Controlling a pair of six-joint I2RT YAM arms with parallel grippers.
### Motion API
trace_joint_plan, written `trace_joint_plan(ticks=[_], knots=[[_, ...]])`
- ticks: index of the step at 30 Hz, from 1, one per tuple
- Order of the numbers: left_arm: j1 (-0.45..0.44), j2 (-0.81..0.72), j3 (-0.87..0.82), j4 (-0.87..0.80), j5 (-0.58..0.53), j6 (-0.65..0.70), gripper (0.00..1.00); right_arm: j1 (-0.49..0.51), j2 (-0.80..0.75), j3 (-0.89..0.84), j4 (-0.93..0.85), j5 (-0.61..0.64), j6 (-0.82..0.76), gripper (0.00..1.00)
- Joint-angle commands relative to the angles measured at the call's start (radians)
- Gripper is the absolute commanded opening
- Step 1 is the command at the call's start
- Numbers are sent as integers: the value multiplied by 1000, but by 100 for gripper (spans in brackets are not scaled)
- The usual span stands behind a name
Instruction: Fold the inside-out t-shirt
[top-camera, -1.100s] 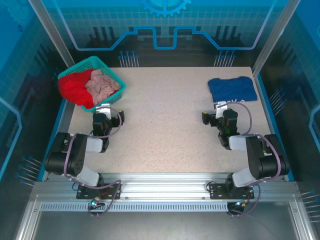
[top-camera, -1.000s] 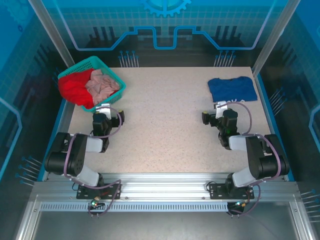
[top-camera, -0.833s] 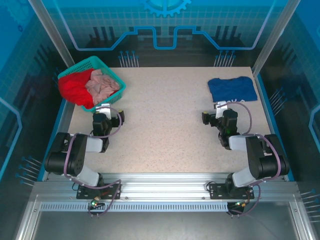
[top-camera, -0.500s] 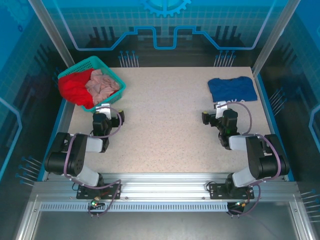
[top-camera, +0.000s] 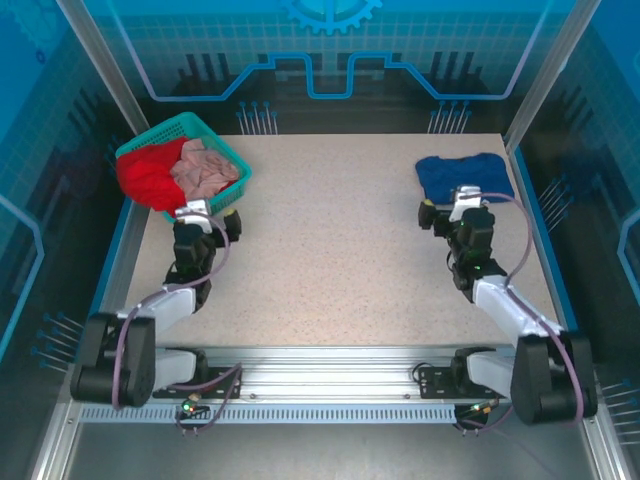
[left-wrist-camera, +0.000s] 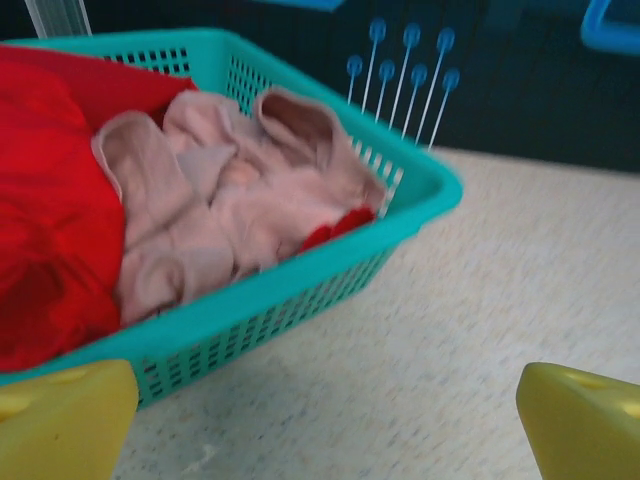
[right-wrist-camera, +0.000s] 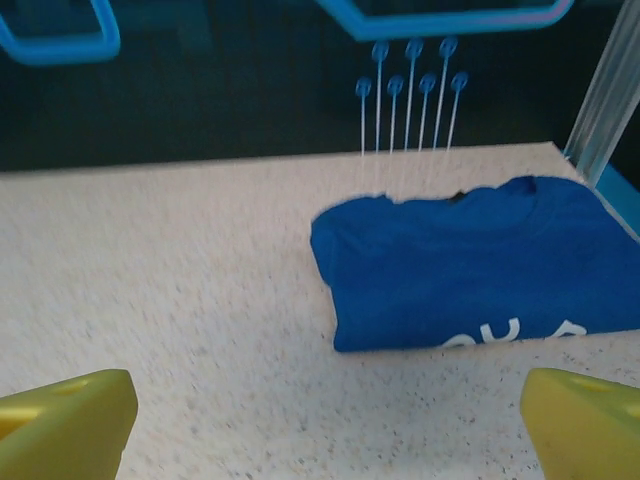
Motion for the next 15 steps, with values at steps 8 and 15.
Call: trace_joint_plan(ticks=[8,15], knots=[[29,-8,388,-654,16,-297,99,318,67,292,-433,72,12,100],[235,183,595,-841,85,-337,93,378,167,327,-414,19,66,100]])
